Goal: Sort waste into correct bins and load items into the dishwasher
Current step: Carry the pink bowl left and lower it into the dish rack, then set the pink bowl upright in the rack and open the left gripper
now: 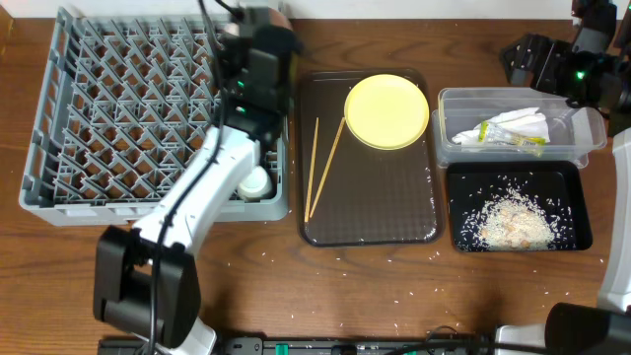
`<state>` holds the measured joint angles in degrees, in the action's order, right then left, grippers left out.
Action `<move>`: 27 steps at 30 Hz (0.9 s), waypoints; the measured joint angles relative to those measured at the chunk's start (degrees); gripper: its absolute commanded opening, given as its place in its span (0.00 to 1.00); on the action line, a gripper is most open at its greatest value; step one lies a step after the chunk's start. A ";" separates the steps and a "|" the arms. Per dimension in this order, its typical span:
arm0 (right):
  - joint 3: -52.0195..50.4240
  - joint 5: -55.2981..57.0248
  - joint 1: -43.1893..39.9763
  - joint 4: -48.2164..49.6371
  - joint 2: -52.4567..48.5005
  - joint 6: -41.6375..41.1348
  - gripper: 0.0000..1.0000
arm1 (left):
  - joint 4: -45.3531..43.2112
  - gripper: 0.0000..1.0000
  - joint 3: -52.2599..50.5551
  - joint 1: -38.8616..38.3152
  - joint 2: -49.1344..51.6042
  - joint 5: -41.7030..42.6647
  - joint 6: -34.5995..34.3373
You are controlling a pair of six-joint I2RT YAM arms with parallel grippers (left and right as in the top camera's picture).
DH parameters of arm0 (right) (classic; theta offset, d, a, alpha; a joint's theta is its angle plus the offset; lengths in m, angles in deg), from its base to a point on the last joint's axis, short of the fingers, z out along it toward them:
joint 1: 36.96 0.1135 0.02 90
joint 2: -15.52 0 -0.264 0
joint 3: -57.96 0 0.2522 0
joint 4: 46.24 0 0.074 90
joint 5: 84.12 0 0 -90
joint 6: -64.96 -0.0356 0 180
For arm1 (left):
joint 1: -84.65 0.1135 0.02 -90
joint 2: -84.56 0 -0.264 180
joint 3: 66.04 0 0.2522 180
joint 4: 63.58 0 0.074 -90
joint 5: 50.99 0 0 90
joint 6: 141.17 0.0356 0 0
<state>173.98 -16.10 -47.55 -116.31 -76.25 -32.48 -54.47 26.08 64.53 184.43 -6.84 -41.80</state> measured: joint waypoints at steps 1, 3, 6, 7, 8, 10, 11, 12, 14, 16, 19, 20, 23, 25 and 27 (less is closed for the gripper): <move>0.00 -0.04 0.00 0.00 0.00 0.00 0.99 | -2.45 0.07 0.00 0.96 0.81 -0.70 2.29; 0.00 -0.09 0.00 -0.02 0.00 0.00 0.99 | -7.13 0.07 0.04 2.34 2.73 -1.75 7.02; 0.00 -0.11 0.00 0.00 0.00 0.00 0.99 | -14.14 0.07 0.04 3.67 6.93 -3.17 14.14; 0.00 -0.13 0.00 -0.02 0.00 0.00 0.99 | -16.55 0.07 0.04 3.98 8.57 -3.78 16.39; 0.00 -0.11 0.00 0.00 0.00 0.00 0.99 | -18.67 0.08 0.04 4.24 10.12 -4.26 18.23; 0.00 -0.13 0.00 0.00 0.00 0.00 0.99 | -21.66 0.08 0.04 4.63 12.59 -4.81 20.96; 0.00 -0.13 0.00 0.00 0.00 0.00 0.99 | -23.50 0.07 0.02 4.90 14.51 -5.27 23.67; 0.00 -0.13 0.00 -0.04 0.00 0.00 0.99 | -25.00 0.07 0.00 5.07 15.76 -5.55 25.42; 0.00 -0.11 0.00 -0.02 0.00 0.00 0.99 | -27.74 0.08 -0.02 5.33 18.08 -5.79 28.35; 0.00 -0.13 0.00 0.00 0.00 0.00 0.99 | -30.01 0.08 -0.02 5.40 19.85 -6.01 30.69; 0.00 -0.13 0.00 0.00 0.00 0.00 0.99 | -32.44 0.07 -0.02 5.40 21.57 -6.21 32.76; 0.00 -0.13 0.00 -0.02 0.00 0.00 0.99 | -33.16 0.07 -0.02 5.40 22.03 -6.36 33.18; 0.00 -0.13 0.00 0.00 0.00 0.00 0.99 | -35.10 0.07 -0.02 5.42 22.77 -6.67 34.05; 0.00 -0.13 0.00 0.00 0.00 0.00 0.99 | -36.06 0.07 -0.02 5.53 22.95 -6.64 34.25; 0.00 -0.13 0.00 0.00 0.00 0.00 0.99 | -36.39 0.07 -0.02 5.88 23.15 -6.64 34.32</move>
<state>173.98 -16.23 -47.55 -116.31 -76.25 -32.48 -90.86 26.06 70.41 207.58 -13.48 -7.48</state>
